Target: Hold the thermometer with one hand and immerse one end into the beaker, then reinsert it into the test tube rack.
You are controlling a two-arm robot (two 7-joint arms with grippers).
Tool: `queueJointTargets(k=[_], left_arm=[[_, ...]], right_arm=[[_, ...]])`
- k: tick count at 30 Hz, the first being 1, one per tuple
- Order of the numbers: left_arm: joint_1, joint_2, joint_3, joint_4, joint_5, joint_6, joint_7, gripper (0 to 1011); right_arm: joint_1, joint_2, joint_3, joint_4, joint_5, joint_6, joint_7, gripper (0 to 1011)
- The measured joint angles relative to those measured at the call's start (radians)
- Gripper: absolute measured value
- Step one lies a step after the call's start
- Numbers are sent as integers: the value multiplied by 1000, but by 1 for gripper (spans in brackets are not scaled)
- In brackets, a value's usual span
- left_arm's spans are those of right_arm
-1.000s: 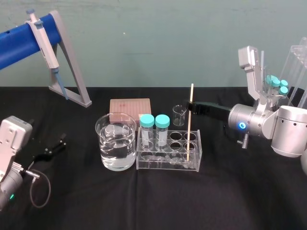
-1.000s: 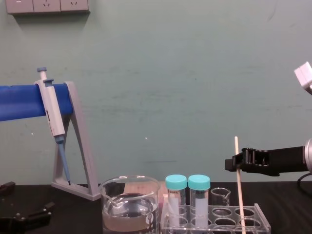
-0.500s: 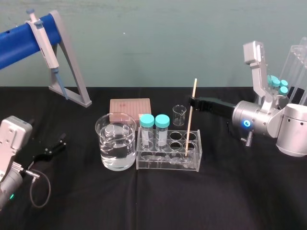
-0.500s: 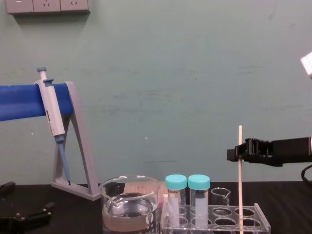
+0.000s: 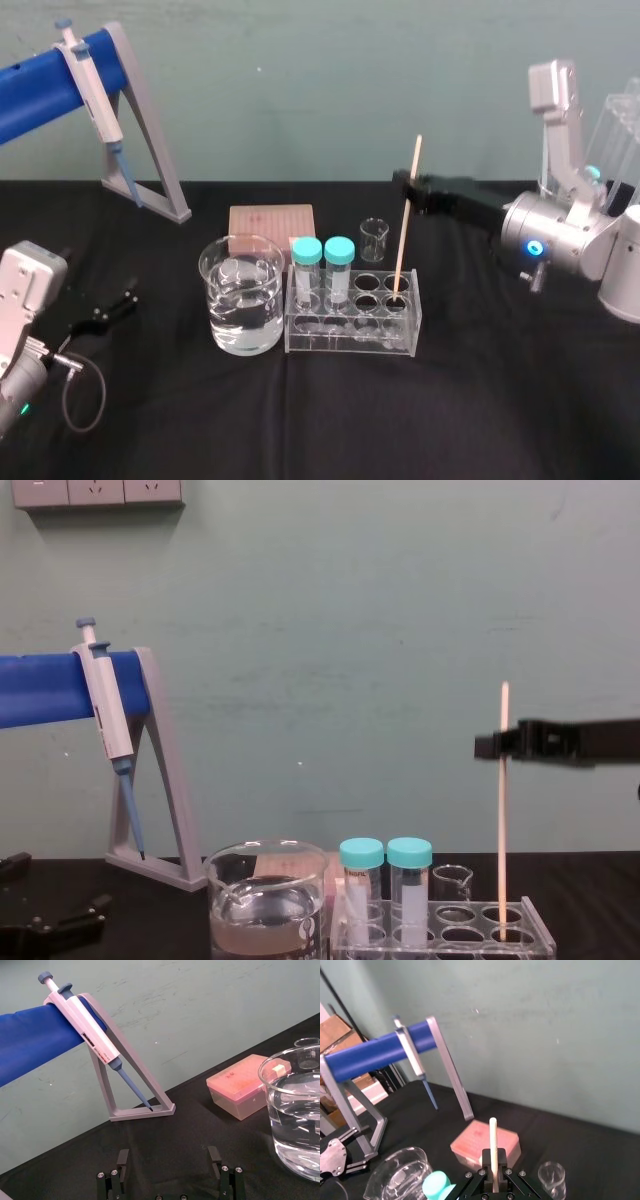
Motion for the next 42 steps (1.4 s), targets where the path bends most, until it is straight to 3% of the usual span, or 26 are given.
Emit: queueJointTargets(k=[8,15,20,33,42], left_arm=[[0,0,0,0,0,0,0,1004],[0,0,0,0,0,0,0,1004],[0,0,0,0,0,0,0,1004],[0,0,0,0,0,0,0,1004],[0,0,0,0,0,0,0,1004]], right_arm=[[-39,63,31,-151,-45,-56,-1,53],[-57,93,68,-243,-58,-88,1,53],[-55,91,77,-279,-73,-127,20,53],[33,-31,-16,-229,-140,-168,70,53],[101,-164,-99,-82,-235,-235,93,53]])
